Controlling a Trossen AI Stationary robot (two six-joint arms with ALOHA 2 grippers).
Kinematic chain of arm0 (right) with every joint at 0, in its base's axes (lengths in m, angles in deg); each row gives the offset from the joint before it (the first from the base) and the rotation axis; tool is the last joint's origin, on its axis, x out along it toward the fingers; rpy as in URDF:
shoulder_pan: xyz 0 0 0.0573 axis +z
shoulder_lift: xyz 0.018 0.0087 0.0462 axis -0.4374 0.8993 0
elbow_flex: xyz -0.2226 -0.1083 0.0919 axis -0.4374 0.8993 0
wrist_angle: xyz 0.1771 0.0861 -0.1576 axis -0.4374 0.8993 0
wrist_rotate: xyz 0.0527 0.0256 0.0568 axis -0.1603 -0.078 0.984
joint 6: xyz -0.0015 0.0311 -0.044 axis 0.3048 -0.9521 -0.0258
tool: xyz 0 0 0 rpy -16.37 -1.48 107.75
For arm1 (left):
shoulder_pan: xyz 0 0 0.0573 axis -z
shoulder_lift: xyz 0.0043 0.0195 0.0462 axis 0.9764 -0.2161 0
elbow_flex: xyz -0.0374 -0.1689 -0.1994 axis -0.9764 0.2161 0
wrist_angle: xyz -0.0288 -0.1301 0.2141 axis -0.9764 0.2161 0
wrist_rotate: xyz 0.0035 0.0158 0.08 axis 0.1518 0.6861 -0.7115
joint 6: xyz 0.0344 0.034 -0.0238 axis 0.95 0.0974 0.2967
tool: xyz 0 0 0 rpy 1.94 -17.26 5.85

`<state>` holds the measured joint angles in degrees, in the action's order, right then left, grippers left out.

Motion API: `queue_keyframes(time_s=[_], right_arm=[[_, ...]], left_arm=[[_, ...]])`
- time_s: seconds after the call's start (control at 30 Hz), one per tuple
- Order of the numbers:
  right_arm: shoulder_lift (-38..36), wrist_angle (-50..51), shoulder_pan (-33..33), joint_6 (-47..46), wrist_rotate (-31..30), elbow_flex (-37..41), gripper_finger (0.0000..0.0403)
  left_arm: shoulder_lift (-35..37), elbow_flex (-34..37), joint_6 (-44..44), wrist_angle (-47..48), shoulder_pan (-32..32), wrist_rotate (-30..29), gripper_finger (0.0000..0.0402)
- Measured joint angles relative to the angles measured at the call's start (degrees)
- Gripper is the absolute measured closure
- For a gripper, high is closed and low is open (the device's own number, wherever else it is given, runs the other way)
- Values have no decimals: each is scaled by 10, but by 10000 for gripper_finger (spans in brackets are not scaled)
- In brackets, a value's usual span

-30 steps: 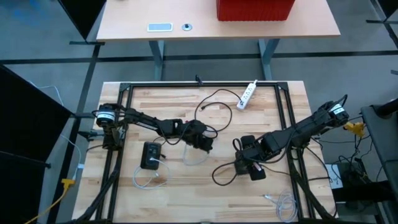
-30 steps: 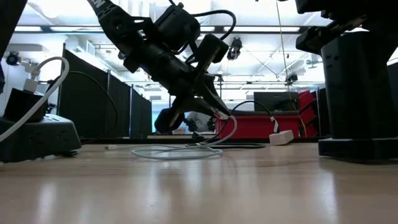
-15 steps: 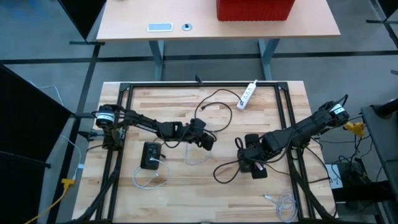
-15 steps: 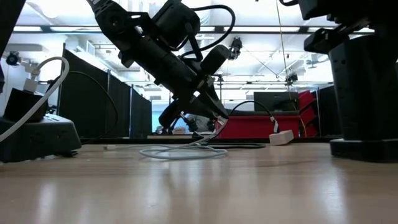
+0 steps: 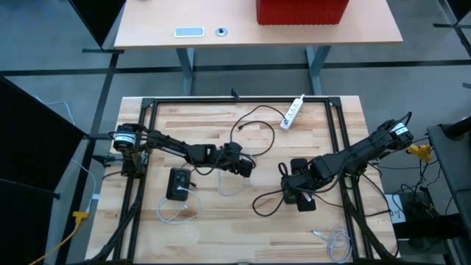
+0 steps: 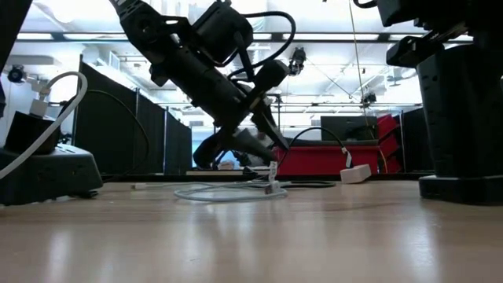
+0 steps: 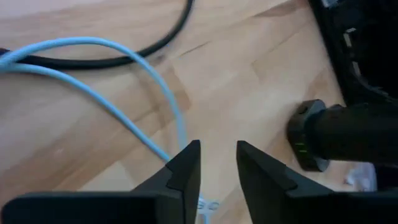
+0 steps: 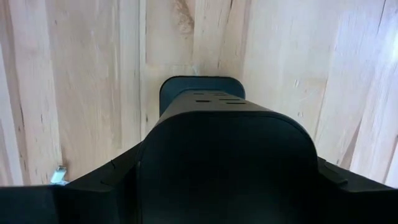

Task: Insert USB
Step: Insert the top white charger cable into the right black outlet extension

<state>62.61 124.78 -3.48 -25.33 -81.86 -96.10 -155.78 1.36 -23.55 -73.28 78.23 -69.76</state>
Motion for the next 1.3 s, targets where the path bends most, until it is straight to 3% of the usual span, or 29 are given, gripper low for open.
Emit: queue_keyframes(time_s=[0.13,0.23,0.43,0.5,0.57,0.63,0.83,0.9,1.1,1.3], right_arm=[[0,0,0,0,0,0,139],[0,0,0,1,0,0,139],[0,0,0,2,1,0,139],[0,0,0,0,1,0,139],[0,-1,0,-4,1,0,139],[0,-1,0,-10,1,0,139],[0,-4,0,-37,1,0,139],[1,-6,3,-37,2,0,139],[1,-7,3,-37,1,0,139],[1,-9,3,-37,1,0,139]], left_arm=[[0,0,78,2,0,29,278],[7,-7,229,10,-3,68,259],[30,-75,701,168,13,44,241],[27,-93,886,227,31,-50,240],[15,-101,1063,227,46,-145,240],[3,-101,1228,224,53,-190,240],[-22,-99,1612,219,52,-159,239],[-28,-99,1690,222,53,-146,239],[-43,-97,1804,232,62,-122,254],[-44,-98,1818,208,63,-86,278]])
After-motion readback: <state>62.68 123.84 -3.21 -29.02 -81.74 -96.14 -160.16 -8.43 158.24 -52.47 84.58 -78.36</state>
